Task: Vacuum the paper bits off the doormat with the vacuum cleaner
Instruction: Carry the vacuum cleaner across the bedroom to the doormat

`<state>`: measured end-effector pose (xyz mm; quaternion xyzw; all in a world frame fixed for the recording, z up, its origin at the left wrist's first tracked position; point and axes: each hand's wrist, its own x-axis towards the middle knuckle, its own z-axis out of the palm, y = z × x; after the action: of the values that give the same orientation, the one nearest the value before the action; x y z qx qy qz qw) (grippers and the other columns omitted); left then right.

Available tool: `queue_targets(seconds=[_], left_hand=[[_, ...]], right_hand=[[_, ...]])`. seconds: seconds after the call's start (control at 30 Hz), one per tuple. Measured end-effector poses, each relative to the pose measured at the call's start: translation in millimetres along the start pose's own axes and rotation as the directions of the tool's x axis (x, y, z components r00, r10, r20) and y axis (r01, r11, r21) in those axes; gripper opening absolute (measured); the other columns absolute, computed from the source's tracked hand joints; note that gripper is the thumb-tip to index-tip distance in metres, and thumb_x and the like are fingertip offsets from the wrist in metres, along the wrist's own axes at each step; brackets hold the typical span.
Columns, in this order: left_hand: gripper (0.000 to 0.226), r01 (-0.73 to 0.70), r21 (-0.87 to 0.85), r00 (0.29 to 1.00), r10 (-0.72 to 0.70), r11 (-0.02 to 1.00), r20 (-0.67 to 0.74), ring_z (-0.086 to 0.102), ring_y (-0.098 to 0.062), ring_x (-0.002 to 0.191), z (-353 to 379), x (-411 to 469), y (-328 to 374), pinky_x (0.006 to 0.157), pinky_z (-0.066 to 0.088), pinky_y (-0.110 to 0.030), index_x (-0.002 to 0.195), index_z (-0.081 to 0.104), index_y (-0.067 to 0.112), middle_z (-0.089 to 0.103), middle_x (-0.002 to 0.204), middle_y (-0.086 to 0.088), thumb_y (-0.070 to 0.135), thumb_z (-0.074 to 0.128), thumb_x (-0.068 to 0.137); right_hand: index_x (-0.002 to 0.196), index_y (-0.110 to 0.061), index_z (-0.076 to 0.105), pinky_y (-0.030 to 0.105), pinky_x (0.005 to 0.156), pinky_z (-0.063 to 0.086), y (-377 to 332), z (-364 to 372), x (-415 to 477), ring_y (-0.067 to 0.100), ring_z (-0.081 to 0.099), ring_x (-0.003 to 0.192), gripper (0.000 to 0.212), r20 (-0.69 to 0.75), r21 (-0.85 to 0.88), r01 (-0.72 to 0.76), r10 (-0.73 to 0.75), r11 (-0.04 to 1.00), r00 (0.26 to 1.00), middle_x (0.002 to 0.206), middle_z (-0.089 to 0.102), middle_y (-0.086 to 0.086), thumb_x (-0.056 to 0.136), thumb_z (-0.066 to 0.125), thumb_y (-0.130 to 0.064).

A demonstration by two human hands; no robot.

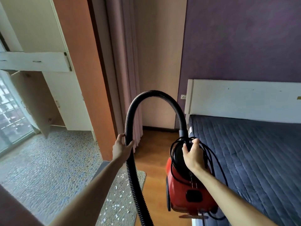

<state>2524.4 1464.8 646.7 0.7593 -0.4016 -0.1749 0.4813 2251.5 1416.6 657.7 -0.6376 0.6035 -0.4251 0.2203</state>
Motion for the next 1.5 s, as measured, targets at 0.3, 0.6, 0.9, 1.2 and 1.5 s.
queue_targets(seconds=[0.3,0.6,0.9,1.2,1.5], left_hand=[[0.041,-0.025,-0.007,0.999,0.025,1.0,0.033,0.068,-0.022,0.074,46,116,8,0.062,0.053,-0.027,0.116,0.052,0.021,0.07,0.102,-0.006,0.033,0.075,0.084],[0.04,-0.016,-0.005,0.997,0.017,1.0,0.069,0.07,-0.024,0.079,110,230,15,0.072,0.06,-0.04,0.116,0.051,0.027,0.069,0.103,-0.004,0.032,0.075,0.084],[0.04,0.023,-0.014,0.997,-0.022,1.0,0.069,0.067,-0.018,0.066,204,359,36,0.063,0.055,-0.031,0.119,0.049,0.026,0.069,0.076,0.0,0.031,0.072,0.087],[0.044,0.064,0.031,0.997,-0.065,0.997,0.04,0.069,-0.022,0.075,273,477,41,0.075,0.059,-0.041,0.122,0.053,0.028,0.072,0.089,-0.008,0.037,0.074,0.083],[0.042,0.101,0.056,0.992,-0.105,0.993,0.074,0.069,-0.019,0.07,325,571,27,0.065,0.057,-0.034,0.121,0.053,0.027,0.071,0.088,-0.006,0.036,0.073,0.086]], right_hand=[[0.111,0.001,0.047,0.03,0.068,0.038,-10,54,108,0.039,0.062,0.092,0.028,-0.055,-0.014,-0.049,0.048,0.999,0.997,0.101,0.063,0.023,0.094,0.058,-0.017],[0.11,0.001,0.049,0.029,0.065,0.036,8,101,213,0.039,0.062,0.088,0.026,-0.076,0.018,-0.102,0.103,0.995,0.992,0.098,0.063,0.022,0.093,0.059,-0.015],[0.109,-0.002,0.047,0.026,0.063,0.036,39,159,360,0.035,0.064,0.088,0.024,-0.026,0.0,-0.089,0.089,0.996,0.996,0.099,0.065,0.018,0.094,0.058,-0.019],[0.113,-0.003,0.045,0.028,0.062,0.042,67,211,478,0.036,0.067,0.088,0.028,0.03,-0.046,-0.102,0.103,0.994,0.994,0.1,0.067,0.019,0.096,0.056,-0.023],[0.11,-0.001,0.046,0.026,0.054,0.038,81,270,567,0.035,0.067,0.081,0.024,0.058,-0.038,-0.109,0.111,0.993,0.992,0.082,0.06,0.007,0.096,0.056,-0.017]])
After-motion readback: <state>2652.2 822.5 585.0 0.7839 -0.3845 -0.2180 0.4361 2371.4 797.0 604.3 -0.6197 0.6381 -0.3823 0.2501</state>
